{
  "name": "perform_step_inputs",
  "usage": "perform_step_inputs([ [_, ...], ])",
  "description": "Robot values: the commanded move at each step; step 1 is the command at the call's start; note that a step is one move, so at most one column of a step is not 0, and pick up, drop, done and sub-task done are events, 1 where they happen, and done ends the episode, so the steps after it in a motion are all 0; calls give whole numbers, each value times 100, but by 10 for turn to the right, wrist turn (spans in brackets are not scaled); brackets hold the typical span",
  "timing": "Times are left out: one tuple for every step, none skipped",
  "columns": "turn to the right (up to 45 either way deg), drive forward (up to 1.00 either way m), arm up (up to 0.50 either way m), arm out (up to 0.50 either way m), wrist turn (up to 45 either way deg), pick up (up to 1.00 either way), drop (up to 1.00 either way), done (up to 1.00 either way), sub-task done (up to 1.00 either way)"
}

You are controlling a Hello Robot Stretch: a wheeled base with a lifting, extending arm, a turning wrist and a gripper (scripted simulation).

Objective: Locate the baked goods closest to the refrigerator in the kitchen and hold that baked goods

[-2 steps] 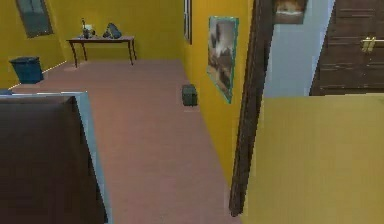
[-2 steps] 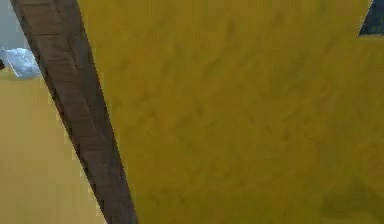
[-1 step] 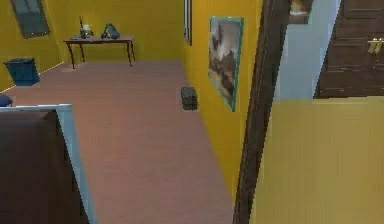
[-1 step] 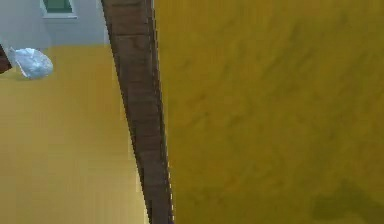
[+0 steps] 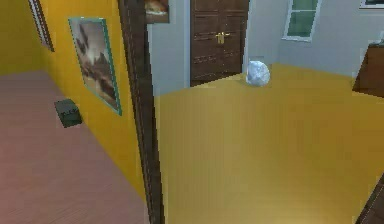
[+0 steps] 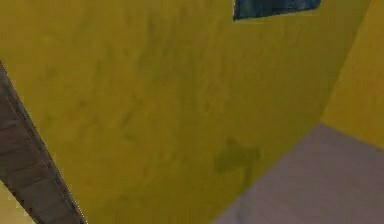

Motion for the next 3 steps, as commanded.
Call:
perform_step_inputs([
  [0, 45, 0, 0, 0, 0, 0, 0, 0],
  [450, 0, 0, 0, 0, 0, 0, 0, 0],
  [30, 0, 0, 0, 0, 0, 0, 0, 0],
])
